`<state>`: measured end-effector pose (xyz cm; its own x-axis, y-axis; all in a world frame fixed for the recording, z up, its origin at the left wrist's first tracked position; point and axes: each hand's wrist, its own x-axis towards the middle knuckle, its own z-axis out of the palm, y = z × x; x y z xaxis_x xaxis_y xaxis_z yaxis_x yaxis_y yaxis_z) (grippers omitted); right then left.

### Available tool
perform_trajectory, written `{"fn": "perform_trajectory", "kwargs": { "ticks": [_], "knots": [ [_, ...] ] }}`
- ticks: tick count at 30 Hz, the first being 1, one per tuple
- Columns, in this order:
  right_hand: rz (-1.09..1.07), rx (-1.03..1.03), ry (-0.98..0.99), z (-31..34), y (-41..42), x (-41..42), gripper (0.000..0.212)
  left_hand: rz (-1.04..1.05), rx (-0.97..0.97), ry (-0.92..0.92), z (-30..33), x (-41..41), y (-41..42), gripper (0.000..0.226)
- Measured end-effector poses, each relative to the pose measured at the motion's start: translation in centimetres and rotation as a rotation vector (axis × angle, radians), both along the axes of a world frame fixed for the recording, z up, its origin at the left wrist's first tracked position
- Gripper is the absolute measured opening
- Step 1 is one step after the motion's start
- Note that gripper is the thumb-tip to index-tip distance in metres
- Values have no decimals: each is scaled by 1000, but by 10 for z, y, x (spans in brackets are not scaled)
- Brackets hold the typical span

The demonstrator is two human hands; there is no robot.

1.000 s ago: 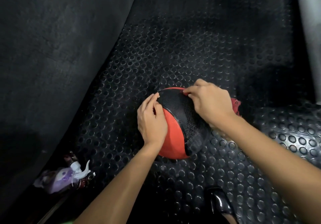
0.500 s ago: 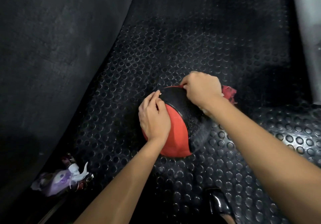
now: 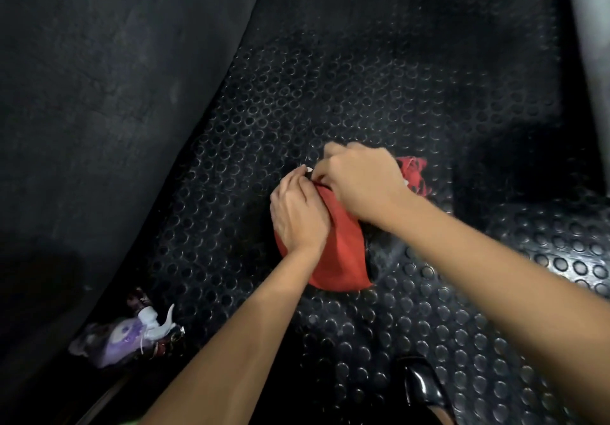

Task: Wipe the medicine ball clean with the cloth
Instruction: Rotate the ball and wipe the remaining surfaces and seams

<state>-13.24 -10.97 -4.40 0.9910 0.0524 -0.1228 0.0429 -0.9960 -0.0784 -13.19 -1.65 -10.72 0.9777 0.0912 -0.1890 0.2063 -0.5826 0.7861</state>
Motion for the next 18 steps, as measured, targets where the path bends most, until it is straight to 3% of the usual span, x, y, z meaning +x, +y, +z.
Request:
{"fn": "perform_trajectory", "kwargs": {
  "ticks": [3, 7, 11, 15, 18],
  "knots": [
    [-86, -9, 11, -1, -11, 16, 28, 4, 1, 14, 0, 2, 0, 40],
    [48, -55, -37, -4, 0, -21, 24, 23, 0, 55, 0, 6, 4, 39],
    [-192, 175, -170, -14, -30, -49, 23, 3, -19, 88, 1, 19, 10, 39],
    [-447, 344, -125, -30, -33, -41, 26, -38, -19, 128, -4, 32, 15, 37],
    [-476, 480, -40, -25, -23, -27, 26, -149, -52, 55, -10, 43, 34, 37]
  ]
}}
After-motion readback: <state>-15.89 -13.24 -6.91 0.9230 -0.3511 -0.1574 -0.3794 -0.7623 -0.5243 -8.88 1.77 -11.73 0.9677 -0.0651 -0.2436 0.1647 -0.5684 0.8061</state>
